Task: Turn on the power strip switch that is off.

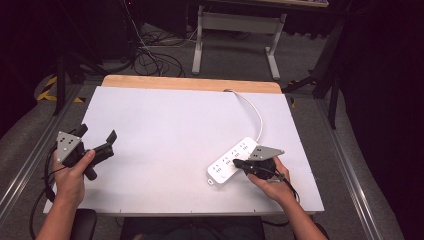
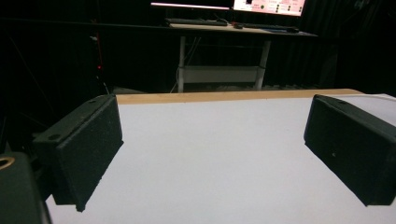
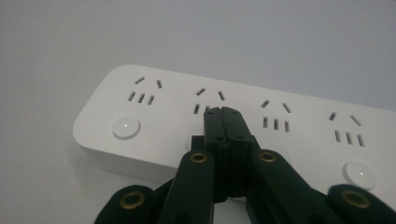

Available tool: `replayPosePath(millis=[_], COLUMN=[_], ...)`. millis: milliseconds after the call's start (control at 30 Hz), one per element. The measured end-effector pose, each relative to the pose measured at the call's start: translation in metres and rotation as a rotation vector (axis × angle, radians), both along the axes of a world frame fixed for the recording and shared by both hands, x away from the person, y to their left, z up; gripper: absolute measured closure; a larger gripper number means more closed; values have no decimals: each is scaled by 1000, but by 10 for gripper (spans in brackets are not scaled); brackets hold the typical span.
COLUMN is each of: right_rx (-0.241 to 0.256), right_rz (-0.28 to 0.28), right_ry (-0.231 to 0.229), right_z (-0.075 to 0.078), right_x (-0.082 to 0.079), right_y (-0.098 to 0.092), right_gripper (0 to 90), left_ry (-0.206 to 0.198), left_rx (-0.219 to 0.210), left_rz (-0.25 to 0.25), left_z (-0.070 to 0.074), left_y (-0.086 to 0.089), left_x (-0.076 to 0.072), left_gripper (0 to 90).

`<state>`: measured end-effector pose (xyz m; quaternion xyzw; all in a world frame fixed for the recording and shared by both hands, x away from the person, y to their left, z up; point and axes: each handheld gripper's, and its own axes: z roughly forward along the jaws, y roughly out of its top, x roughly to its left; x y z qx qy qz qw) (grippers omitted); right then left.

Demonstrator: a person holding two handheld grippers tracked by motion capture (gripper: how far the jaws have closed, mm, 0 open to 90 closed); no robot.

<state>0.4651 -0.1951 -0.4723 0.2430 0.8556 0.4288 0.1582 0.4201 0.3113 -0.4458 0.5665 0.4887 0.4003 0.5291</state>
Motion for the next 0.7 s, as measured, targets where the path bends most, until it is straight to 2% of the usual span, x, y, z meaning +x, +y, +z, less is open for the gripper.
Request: replayPosePath(millis=[167, 267, 367, 500, 567, 700], right_rx=[-1, -18, -4, -5, 17, 4], right_rz=[0, 8, 16, 29, 35, 17], right_ry=[-2, -27, -37, -22, 3, -15], right_z=[0, 1, 3, 1, 0, -1], right_x=[0, -2, -2, -3, -2, -3], right_y=[0, 2, 2, 4, 5, 8], right_gripper=[900, 900, 900, 900, 900, 900], left_ry=[-1, -1, -3, -1, 0, -2], left_rx=[1, 1, 0, 1, 2, 1], left_rz=[-2, -2, -1, -3, -3, -3], left_z=[0, 0, 0, 0, 0, 0], left_y=[-1, 0, 0, -1, -1, -1], left_x=[0, 0, 0, 0, 0, 0], left_gripper=[51, 51, 52, 52, 53, 53])
